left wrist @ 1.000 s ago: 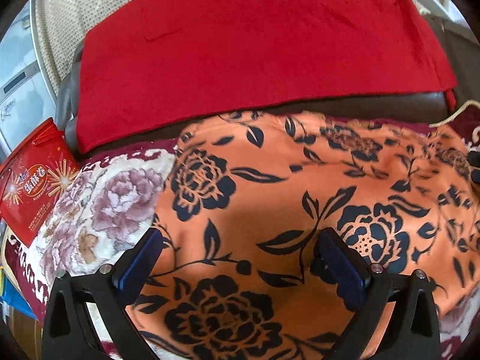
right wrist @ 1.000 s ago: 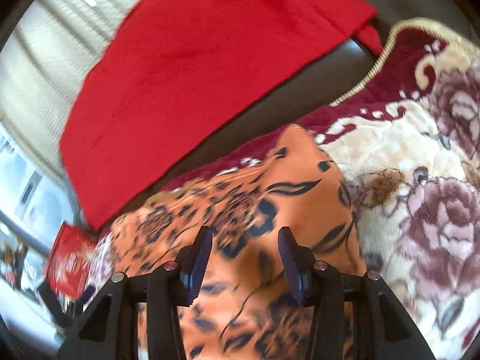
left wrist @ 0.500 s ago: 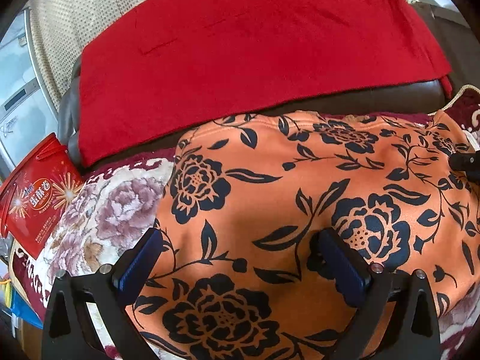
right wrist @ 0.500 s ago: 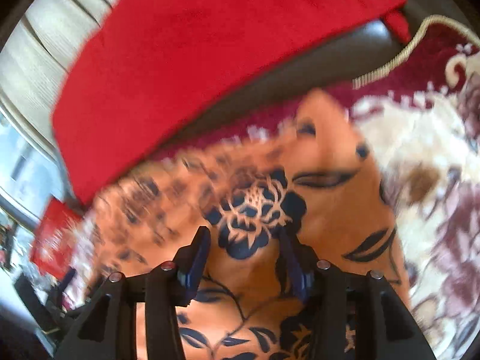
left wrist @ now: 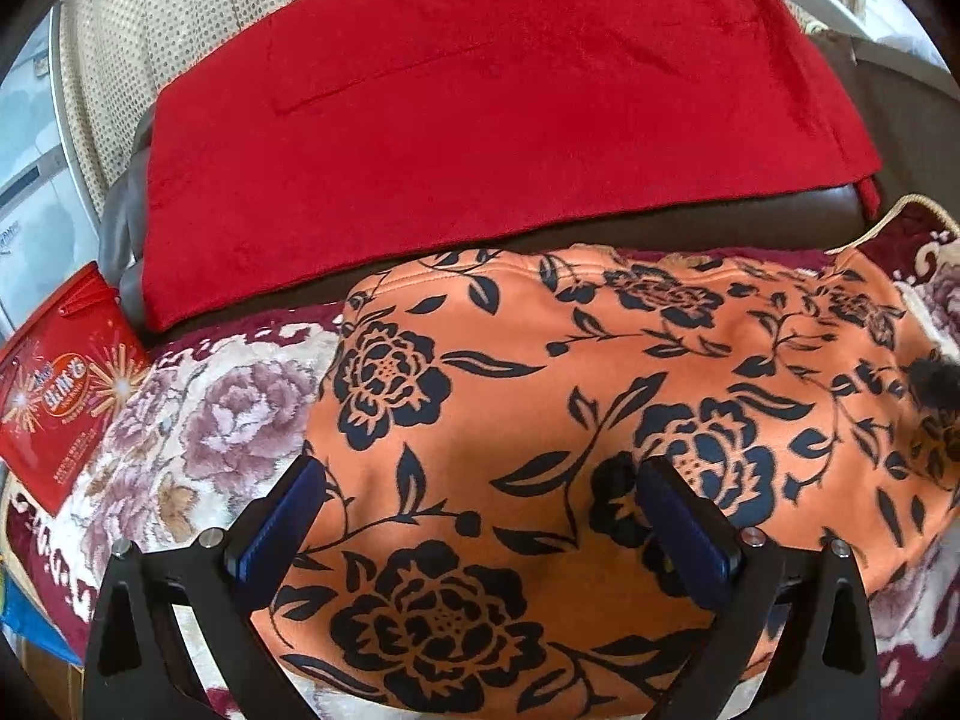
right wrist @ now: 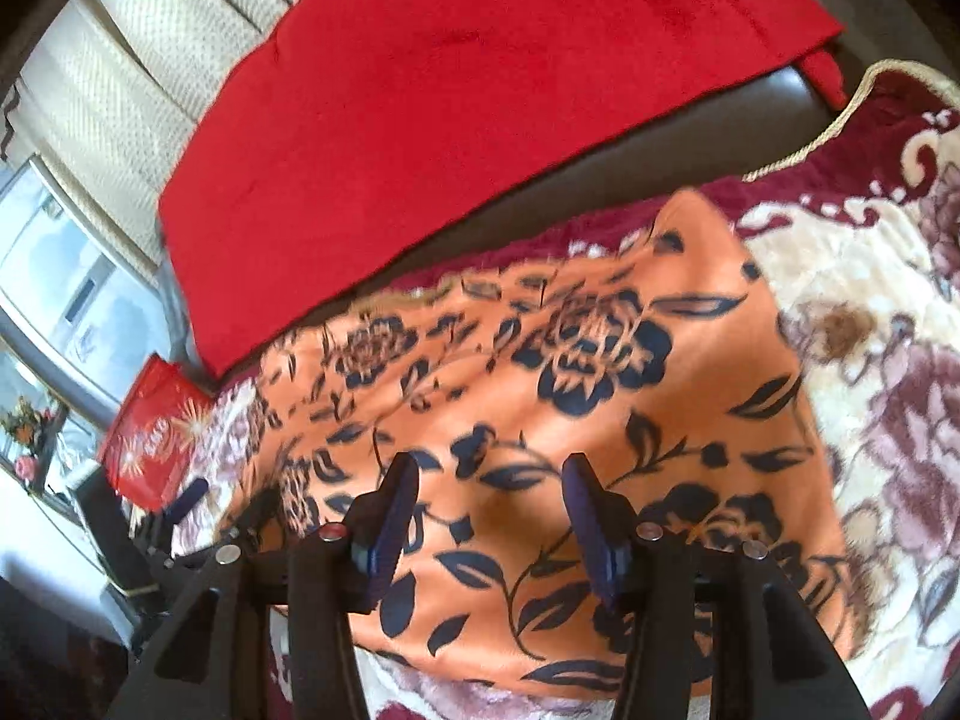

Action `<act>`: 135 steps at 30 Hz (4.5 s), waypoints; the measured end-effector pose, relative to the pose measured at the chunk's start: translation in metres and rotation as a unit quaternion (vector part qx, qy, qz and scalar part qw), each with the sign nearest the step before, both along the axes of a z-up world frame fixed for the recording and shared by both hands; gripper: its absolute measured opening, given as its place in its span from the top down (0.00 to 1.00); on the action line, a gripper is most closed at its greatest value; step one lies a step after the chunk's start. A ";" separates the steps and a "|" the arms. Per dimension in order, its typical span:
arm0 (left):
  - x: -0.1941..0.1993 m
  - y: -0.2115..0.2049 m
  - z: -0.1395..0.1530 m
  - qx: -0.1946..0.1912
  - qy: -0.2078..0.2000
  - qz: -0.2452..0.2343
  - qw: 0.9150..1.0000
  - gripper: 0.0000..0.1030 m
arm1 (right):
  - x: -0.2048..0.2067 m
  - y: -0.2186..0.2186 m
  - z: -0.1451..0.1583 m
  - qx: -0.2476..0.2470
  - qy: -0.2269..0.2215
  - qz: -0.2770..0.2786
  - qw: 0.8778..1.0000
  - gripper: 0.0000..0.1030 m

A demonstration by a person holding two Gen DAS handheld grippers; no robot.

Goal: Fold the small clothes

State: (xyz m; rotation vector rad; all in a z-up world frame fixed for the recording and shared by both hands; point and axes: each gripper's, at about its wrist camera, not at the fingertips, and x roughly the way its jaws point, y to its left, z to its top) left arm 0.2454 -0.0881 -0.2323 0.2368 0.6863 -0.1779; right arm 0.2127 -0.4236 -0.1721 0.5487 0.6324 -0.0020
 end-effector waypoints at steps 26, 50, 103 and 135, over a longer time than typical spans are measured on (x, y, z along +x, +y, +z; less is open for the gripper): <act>0.011 0.013 -0.007 -0.019 0.049 0.005 0.999 0.00 | 0.017 0.012 -0.014 -0.006 0.044 0.017 0.999 0.46; 0.016 0.031 -0.009 -0.026 0.050 0.041 0.998 0.00 | 0.018 -0.009 -0.010 0.044 0.002 -0.018 0.999 0.46; 0.020 0.075 -0.032 -0.001 0.106 0.080 0.991 0.00 | -0.018 0.031 -0.026 -0.035 0.056 0.012 0.998 0.45; 0.002 0.043 0.006 0.002 0.008 0.048 0.999 0.00 | 0.001 0.000 0.018 -0.017 -0.011 -0.003 1.000 0.46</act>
